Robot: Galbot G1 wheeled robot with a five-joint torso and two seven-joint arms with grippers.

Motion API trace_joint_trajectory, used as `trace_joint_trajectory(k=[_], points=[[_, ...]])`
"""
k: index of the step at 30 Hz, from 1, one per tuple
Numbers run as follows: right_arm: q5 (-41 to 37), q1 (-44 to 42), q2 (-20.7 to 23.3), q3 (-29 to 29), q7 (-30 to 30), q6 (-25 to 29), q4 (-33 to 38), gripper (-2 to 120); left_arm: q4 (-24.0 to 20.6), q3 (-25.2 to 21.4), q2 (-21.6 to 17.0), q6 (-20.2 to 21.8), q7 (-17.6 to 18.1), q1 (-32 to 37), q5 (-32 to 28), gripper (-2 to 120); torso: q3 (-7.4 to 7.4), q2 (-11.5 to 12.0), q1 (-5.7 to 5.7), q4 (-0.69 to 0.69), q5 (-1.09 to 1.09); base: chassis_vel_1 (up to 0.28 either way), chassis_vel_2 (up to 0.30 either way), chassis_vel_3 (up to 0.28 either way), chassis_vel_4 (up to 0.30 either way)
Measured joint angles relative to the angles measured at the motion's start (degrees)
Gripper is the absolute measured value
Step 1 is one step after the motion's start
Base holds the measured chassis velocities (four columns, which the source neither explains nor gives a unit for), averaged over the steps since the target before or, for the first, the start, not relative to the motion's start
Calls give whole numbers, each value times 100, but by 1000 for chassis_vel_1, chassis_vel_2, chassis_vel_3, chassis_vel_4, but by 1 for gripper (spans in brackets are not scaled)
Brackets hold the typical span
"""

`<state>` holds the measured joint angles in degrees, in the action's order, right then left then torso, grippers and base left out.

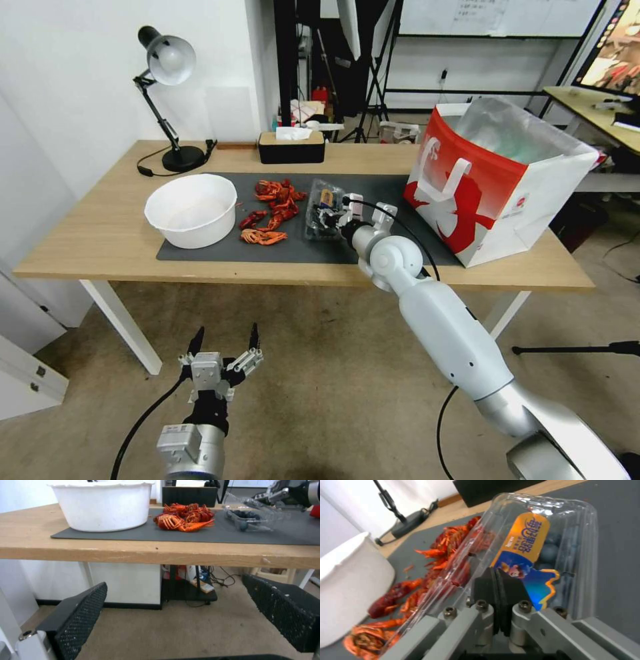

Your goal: Close the takeout container lid, then place the container into the takeout bag.

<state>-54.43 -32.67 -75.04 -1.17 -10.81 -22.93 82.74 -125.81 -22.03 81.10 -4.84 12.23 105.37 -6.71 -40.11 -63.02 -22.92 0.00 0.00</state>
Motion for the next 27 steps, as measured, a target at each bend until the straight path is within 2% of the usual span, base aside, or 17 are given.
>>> trace_joint_trajectory(k=[6, 14, 16, 18, 20, 22, 27], points=[[157, 10, 34, -17, -7, -135, -1, 0, -39, -12, -69, 63, -1, -60, -51, 100, 0, 0, 0, 0, 0, 0, 0, 0, 0], [333, 35, 112, -19, 21, -339, 39, 0, -386, -19, -346, 535, 86, -301, -740, 100, 0, 0, 0, 0, 0, 0, 0, 0, 0], [338, 41, 140, -19, 39, -400, 65, 0, -485, -40, -493, 679, 109, -467, -1082, 100, 0, 0, 0, 0, -1, 0, 0, 0, 0], [342, 44, 166, -22, 44, -483, 86, 0, -603, -71, -765, 869, 281, -796, -1766, 100, 0, 0, 0, 0, 0, 0, 0, 0, 0], [342, 44, 171, -22, 44, -496, 92, 0, -615, -80, -835, 907, 324, -892, -1947, 100, 0, 0, 0, 0, 0, 0, 0, 0, 0], [342, 44, 196, -30, 51, -521, 110, 0, -536, -95, -1072, 951, 403, -1226, -2442, 100, 0, 0, 0, 1, 1, 0, 0, 0, 0], [329, 45, 229, -47, 55, -548, 130, 0, -302, -96, -1406, 953, 443, -1728, -2999, 100, 0, 0, 0, -1, -1, 0, 0, 0, 0]])
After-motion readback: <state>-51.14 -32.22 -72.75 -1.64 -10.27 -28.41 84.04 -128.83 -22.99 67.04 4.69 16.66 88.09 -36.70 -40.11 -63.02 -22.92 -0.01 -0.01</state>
